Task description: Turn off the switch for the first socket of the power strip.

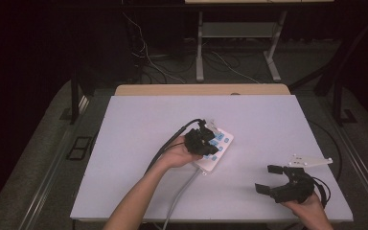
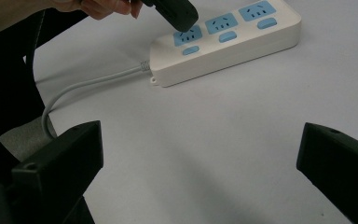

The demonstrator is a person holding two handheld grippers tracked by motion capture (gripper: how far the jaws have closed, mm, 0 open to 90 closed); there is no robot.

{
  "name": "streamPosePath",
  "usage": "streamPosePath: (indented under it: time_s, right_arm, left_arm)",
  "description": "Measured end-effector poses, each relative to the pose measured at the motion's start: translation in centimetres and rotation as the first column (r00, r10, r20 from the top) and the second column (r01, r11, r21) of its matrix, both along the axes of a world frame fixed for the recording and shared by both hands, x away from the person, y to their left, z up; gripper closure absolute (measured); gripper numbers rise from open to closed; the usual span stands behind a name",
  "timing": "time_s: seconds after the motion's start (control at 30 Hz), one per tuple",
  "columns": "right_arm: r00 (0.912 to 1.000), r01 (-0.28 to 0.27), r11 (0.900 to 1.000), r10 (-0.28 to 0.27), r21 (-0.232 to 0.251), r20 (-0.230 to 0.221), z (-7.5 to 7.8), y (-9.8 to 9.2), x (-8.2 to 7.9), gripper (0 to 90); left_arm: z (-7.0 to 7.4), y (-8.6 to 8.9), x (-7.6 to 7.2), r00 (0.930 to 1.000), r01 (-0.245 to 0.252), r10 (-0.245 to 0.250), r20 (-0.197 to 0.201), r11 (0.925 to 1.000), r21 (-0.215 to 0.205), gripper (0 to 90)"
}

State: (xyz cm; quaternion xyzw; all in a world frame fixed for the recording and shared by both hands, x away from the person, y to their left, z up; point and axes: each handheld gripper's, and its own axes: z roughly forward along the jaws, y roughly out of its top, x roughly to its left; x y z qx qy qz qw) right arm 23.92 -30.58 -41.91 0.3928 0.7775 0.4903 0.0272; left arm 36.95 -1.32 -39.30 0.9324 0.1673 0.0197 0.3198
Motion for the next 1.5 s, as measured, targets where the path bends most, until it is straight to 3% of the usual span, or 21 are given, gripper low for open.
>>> streamPosePath:
  time_s: [0.47, 0.6, 0.73, 1.03, 1.33, 1.5]
  right_arm:
    - [1.0000, -0.001, 1.000, 0.001, 0.000, 0.001, 0.0, -0.1, 0.0, 0.3]
    - [1.0000, -0.001, 1.000, 0.001, 0.000, 0.004, 0.0, -0.1, 0.0, 0.3]
    - [1.0000, -0.002, 1.000, 0.002, 0.000, 0.005, 0.0, -0.1, 0.0, 0.3]
    - [1.0000, 0.004, 1.000, -0.004, 0.006, 0.003, 0.0, -0.2, 0.0, 0.3]
    - [1.0000, 0.000, 1.000, 0.000, 0.001, 0.005, 0.0, -0.1, 0.0, 0.3]
    - [1.0000, 0.002, 1.000, -0.002, 0.000, 0.002, -0.1, -0.1, 0.1, 0.3]
  left_arm:
    - [-1.3, -0.5, 0.2, 0.9992, 0.014, -0.013, -0.037, 0.9996, 0.024, 89.2]
    - [-1.5, -0.3, 0.2, 0.9993, 0.000, 0.000, -0.038, 1.0000, 0.002, 89.2]
    - [-1.6, -0.1, 0.4, 0.9976, -0.015, 0.014, -0.068, 0.9998, -0.011, 89.4]
    - [-1.9, 0.0, 0.5, 0.9971, -0.005, 0.004, -0.076, 0.9998, -0.017, 89.9]
    - [-1.7, -0.3, 0.3, 0.9989, -0.003, 0.003, -0.048, 1.0000, 0.007, 89.8]
    - [-1.7, -0.2, 0.3, 0.9979, -0.014, 0.015, -0.063, 0.9999, 0.004, 89.7]
